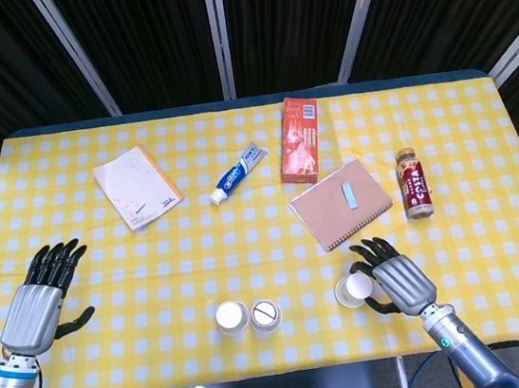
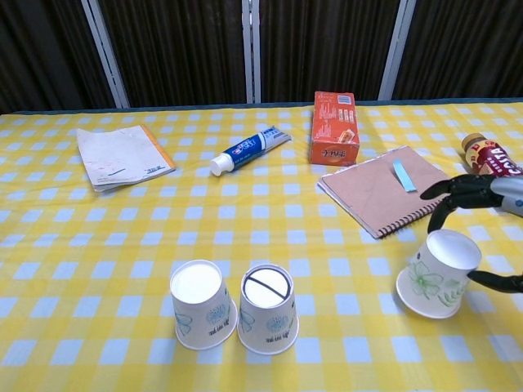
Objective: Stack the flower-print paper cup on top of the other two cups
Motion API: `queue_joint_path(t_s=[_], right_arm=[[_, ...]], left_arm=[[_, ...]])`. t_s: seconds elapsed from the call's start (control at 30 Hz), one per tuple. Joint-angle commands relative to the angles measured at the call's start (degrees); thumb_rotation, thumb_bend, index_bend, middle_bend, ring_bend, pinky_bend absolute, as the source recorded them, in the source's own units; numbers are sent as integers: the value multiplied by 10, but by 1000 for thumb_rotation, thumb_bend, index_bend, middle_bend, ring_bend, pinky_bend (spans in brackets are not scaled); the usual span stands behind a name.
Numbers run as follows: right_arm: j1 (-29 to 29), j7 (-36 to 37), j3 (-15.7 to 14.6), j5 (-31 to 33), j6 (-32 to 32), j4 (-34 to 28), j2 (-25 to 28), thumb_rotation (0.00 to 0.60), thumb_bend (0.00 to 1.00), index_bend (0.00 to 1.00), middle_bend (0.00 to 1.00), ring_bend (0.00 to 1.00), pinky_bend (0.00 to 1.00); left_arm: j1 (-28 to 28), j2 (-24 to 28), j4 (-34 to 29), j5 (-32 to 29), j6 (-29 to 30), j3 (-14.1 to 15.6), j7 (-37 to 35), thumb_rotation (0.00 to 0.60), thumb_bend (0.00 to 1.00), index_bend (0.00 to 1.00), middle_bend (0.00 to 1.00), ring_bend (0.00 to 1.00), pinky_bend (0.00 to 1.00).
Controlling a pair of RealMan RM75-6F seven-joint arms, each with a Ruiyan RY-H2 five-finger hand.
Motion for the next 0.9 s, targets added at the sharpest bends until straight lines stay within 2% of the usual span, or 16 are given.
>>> queue_joint_path(t_s=[0.03,0.17,0.3,0.57,0.9], right_arm=[[3,0,6,-6,8,-11,7,600,286,440,107,0,42],[10,0,18,-13,16,-28,15,600,287,451,111,0,54],[31,14,45,-19,14,-54,24,600,287,454,115,0,63],[85,15,89,-15,-20,-97,20,600,289,465,122,0,72],[143,-14,112,14,-76,-159,-4,600,289,466,126,0,72]], left_arm=[[0,0,0,0,-1,0,-1,600,215,0,0,0,0],[0,0,0,-1,-2,-1,0,600,215,0,0,0,0],[1,1,0,-1,-2,-2,-1,600,215,0,0,0,0],[1,4,2,-4,-2,-5,-12,600,215,0,0,0,0],[2,11,4,-6,-4,-7,-29,600,216,0,0,0,0]])
